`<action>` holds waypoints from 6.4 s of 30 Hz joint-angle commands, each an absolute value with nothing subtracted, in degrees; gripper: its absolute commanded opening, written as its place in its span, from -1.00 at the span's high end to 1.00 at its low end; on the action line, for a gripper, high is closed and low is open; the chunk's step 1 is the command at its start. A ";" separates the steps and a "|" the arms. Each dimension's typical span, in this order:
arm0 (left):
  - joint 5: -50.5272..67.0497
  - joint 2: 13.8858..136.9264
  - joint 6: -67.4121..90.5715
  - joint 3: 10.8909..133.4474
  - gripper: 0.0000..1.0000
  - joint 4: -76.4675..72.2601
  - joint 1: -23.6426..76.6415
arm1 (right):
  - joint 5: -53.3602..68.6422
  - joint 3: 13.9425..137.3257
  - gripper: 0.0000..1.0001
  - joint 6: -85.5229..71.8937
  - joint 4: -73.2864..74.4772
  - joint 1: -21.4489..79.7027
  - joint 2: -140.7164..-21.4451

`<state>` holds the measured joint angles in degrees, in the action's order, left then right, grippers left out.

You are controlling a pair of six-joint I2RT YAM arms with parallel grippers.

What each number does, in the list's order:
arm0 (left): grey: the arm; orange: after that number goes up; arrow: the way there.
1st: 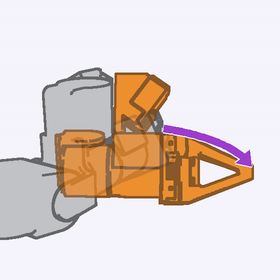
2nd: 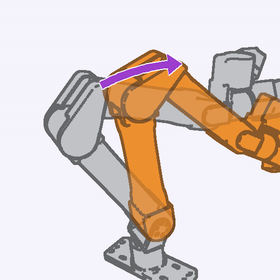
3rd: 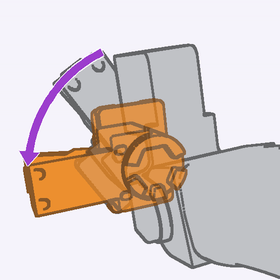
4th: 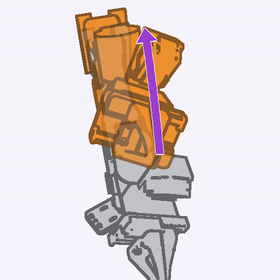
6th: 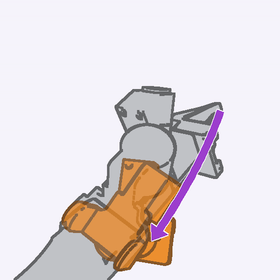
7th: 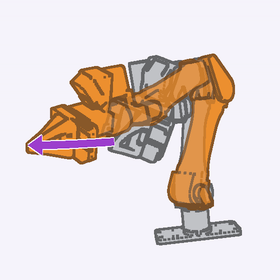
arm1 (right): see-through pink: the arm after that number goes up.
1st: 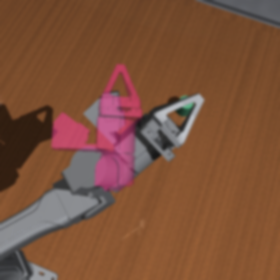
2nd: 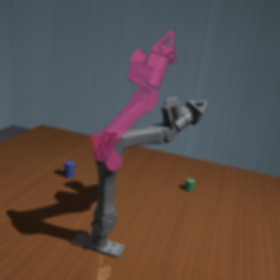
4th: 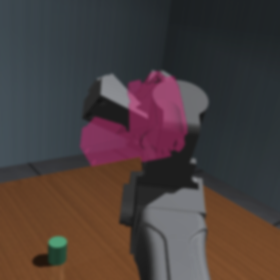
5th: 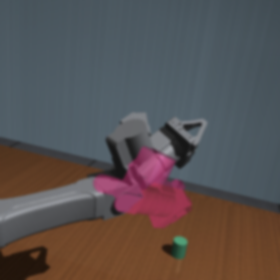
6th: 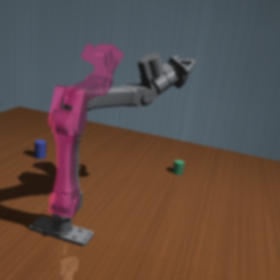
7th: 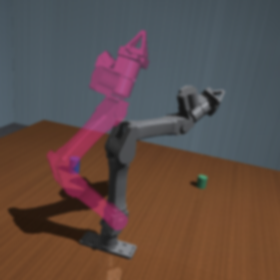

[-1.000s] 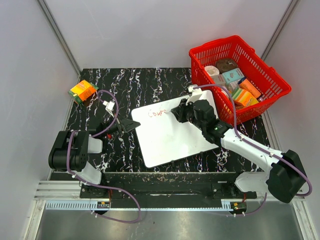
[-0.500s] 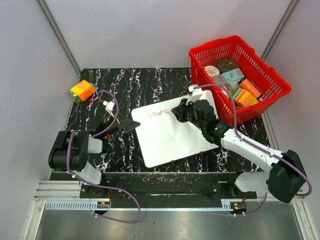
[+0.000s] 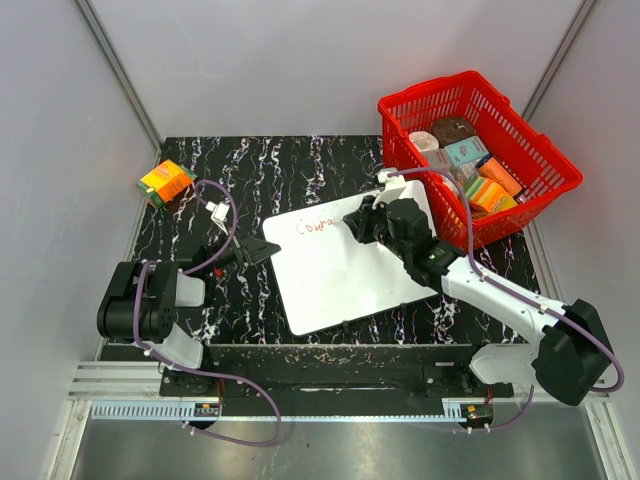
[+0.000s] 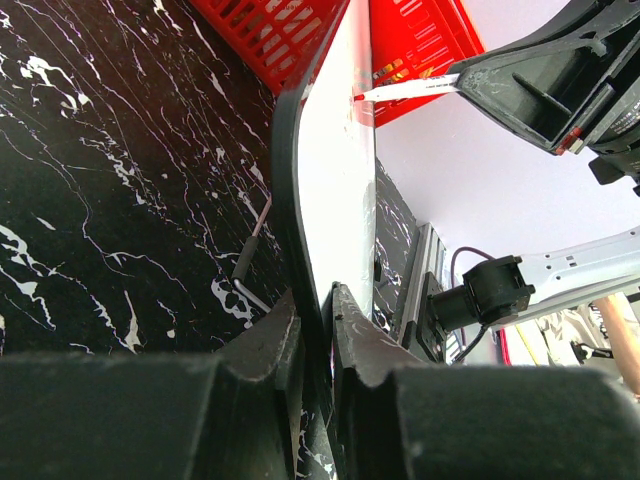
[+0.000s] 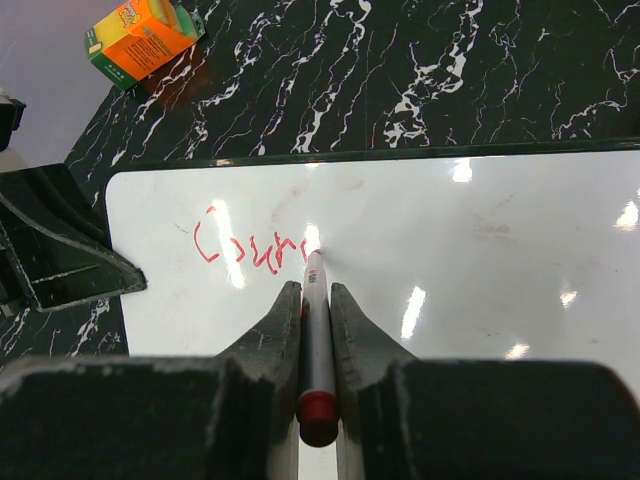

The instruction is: Write a sentence on the whiteboard

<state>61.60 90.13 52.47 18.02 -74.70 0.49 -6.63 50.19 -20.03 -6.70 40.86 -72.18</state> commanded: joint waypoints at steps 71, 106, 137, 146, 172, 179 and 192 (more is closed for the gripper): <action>64.69 90.35 46.93 19.25 1.00 -84.90 1.93 | -9.23 52.73 1.00 -18.37 -7.56 38.41 -72.16; 64.60 90.18 46.14 19.16 1.00 -83.67 2.11 | -7.73 48.25 1.00 -19.25 -5.45 38.41 -68.73; 64.60 89.83 45.79 19.34 1.00 -83.06 2.20 | -8.79 49.92 1.00 -18.90 -6.42 38.41 -69.88; 64.42 89.74 45.26 19.25 1.00 -82.35 2.20 | -7.82 47.55 1.00 -19.42 -5.45 38.41 -68.03; 64.25 89.21 44.56 19.34 1.00 -81.12 2.29 | -2.90 42.54 1.00 -21.27 -4.39 38.50 -65.39; 64.25 89.21 44.30 19.34 1.00 -80.86 2.37 | -1.41 42.62 1.00 -23.03 -6.68 38.50 -66.44; 64.16 88.86 43.42 19.51 1.00 -79.45 2.46 | -0.96 42.45 1.00 -24.26 -12.30 38.32 -60.82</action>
<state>61.93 90.04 50.33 18.41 -74.26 1.41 -0.78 41.82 -23.86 -7.88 38.81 -63.79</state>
